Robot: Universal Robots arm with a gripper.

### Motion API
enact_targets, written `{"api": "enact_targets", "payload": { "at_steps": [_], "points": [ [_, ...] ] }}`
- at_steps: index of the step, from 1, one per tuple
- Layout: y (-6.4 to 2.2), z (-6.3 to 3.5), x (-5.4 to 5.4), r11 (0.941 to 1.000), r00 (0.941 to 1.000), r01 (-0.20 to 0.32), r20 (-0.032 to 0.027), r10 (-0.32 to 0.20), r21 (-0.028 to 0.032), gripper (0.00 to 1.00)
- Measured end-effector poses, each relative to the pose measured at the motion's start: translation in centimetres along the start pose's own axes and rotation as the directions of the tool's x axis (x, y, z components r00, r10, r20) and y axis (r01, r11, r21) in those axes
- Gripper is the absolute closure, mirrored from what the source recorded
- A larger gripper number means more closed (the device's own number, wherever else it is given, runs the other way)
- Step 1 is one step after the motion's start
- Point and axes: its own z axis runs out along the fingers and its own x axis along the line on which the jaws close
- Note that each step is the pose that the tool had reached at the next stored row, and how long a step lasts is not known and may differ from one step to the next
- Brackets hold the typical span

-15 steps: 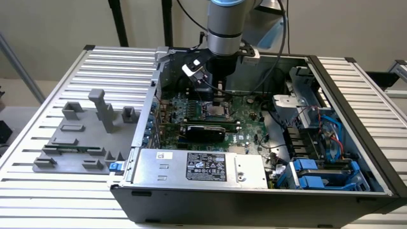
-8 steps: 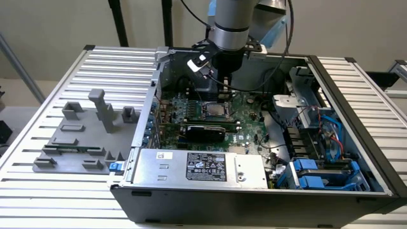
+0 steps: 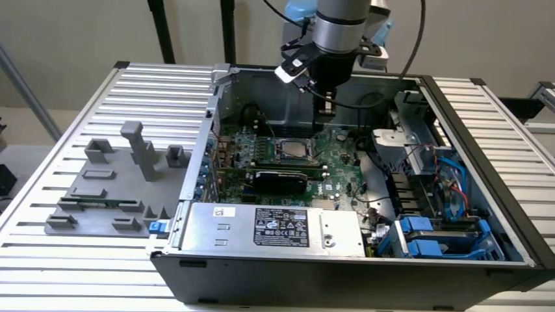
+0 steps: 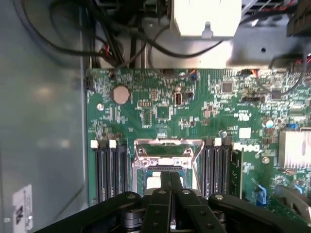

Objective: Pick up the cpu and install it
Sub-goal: 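Close the cpu cover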

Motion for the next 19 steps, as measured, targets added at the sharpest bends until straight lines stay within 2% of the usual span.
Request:
{"api": "enact_targets", "payload": {
  "at_steps": [7, 12, 15, 19],
  "points": [
    [2.94, -0.92, -0.1, 1.0, 1.0, 0.0, -0.0017, 0.0, 0.0097, 0.89],
    [4.6, -0.87, -0.2, 0.9999, 1.0, 0.0, -0.0017, 0.0, 0.0104, 0.89],
    [5.06, -0.51, -0.2, 0.9999, 1.0, 0.0, -0.0018, 0.0, 0.0104, 0.89],
    [5.1, 0.21, -0.2, 0.9999, 1.0, 0.0, -0.0018, 0.0, 0.0104, 0.89]
  ]
}}
